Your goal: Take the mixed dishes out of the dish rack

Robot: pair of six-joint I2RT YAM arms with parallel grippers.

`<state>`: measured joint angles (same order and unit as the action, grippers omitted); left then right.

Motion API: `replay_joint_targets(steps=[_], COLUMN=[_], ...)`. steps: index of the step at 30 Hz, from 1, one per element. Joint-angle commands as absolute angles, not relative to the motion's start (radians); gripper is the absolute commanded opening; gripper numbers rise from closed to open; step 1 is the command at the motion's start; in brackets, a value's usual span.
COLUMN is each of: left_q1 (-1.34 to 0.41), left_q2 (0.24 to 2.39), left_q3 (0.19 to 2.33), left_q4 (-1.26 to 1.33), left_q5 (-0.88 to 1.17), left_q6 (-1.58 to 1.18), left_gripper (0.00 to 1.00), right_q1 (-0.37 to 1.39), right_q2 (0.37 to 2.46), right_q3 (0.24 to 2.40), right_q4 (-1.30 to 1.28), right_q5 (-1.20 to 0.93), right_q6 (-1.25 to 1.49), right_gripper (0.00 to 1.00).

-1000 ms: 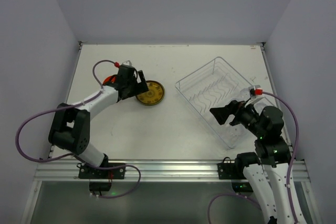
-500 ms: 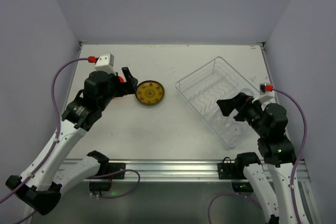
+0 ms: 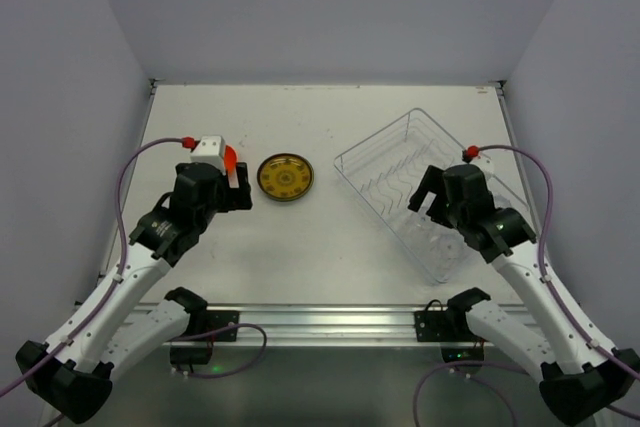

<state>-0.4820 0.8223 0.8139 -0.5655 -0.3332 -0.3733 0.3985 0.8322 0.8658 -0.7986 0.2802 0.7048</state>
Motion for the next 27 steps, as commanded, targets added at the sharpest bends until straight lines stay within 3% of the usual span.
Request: replay_joint_targets(steps=[1, 5, 15, 27], left_q1=[-0.474, -0.474, -0.474, -0.476], left_q2=[0.813, 0.807, 0.798, 0.804], left_q3=[0.810, 0.799, 0.790, 0.790], left_q4=[-0.526, -0.519, -0.520, -0.519], left_q5=[-0.324, -0.298, -0.284, -0.279], left_q6=[-0.345, -0.345, -0.345, -0.344], left_gripper=[1.00, 1.00, 1.00, 1.00], right_q1=[0.451, 0.498, 0.521, 0.538], right_q2=[0.856, 0.939, 1.031, 1.055], right_q3=[0.911, 0.945, 0.953, 0.887], right_q4=[-0.822, -0.893, -0.939, -0.867], right_q5=[0.466, 0.563, 0.560, 0.525], right_q6=[0.817, 0.910, 1.090, 1.109], right_gripper=[0.99, 0.99, 0.99, 0.99])
